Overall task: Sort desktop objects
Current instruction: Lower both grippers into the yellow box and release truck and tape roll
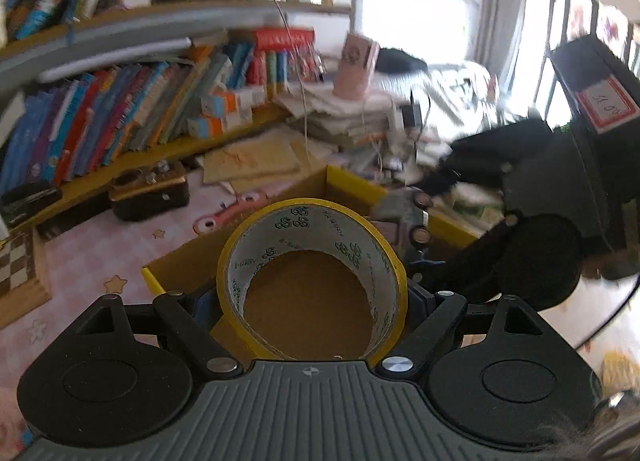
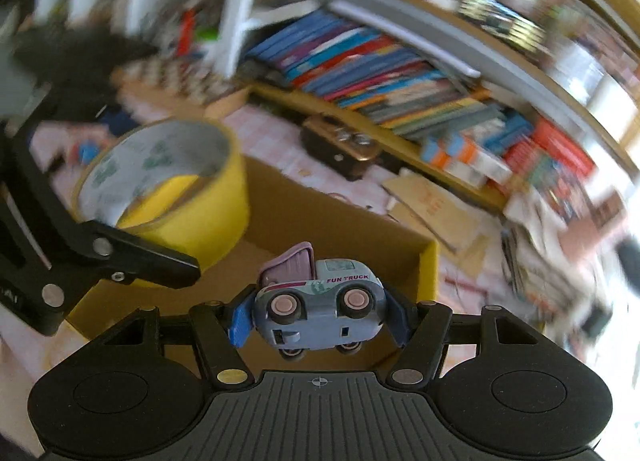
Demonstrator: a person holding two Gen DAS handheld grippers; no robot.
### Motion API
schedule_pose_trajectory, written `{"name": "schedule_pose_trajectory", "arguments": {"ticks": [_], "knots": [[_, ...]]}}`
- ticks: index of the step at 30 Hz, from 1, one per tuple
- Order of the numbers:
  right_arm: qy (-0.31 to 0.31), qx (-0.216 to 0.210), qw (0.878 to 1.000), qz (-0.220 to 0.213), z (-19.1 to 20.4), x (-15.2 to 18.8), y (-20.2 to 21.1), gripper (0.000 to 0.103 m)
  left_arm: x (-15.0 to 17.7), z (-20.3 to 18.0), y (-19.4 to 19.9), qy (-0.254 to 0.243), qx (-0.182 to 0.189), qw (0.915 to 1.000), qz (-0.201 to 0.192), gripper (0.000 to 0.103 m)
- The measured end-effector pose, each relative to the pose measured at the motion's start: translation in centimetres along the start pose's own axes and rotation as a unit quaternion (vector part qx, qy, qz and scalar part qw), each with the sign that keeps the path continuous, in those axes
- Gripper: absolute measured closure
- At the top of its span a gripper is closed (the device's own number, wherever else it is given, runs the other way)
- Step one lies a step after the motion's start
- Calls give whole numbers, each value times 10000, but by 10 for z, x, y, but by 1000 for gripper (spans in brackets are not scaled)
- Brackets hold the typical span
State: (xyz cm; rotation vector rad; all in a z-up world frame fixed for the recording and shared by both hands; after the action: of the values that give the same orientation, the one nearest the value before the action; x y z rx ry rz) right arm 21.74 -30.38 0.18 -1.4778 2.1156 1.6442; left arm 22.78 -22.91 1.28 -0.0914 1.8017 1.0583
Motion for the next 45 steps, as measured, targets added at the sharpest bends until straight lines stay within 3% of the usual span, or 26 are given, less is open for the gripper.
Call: {"name": "schedule_pose_trajectory", "arguments": {"ticks": [4,8,12,22,27,31,39,45], "knots": [[858,-327,9952,352,10,0,-36,38,1,6,-31,-110,-38,9991,413,19],[1445,-517,9860,658,19,5,-70,38,7,10,-61,-257,-350,9961,766,19],[1783,-627,9784,834,21,10,-98,38,17,13,-76,-527,-611,9911,1059,19],[2098,-873,9688,991,21,16,-121,38,24,9,-84,-849,-729,9865,1199,18],[2075,-761,9700,1009,18,16,-118,37,24,8,-82,-906,-789,9863,1128,14],[2086,-574,9732,775,15,13,-96,28,22,0,-71,-983,-807,9873,950,7],[1499,-147,9883,244,6,2,-42,24,6,-8,-24,-515,-943,9941,176,3],[747,379,9949,-564,3,-8,18,18,5,-18,29,-164,-1128,9924,-454,0]]}}
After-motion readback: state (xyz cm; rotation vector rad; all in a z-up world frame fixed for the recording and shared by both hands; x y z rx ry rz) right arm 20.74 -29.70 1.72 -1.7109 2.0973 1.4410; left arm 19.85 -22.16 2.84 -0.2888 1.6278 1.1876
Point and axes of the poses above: each gripper's, at about its wrist camera, not at the fingertips, and y roughly against the way its jaws point, z to its left, x to its underside, the point moved 7 cm from there along -y, roughly the way its jaws point, and after that the axes turned 6 degrees about y, right-handed, at the moved point
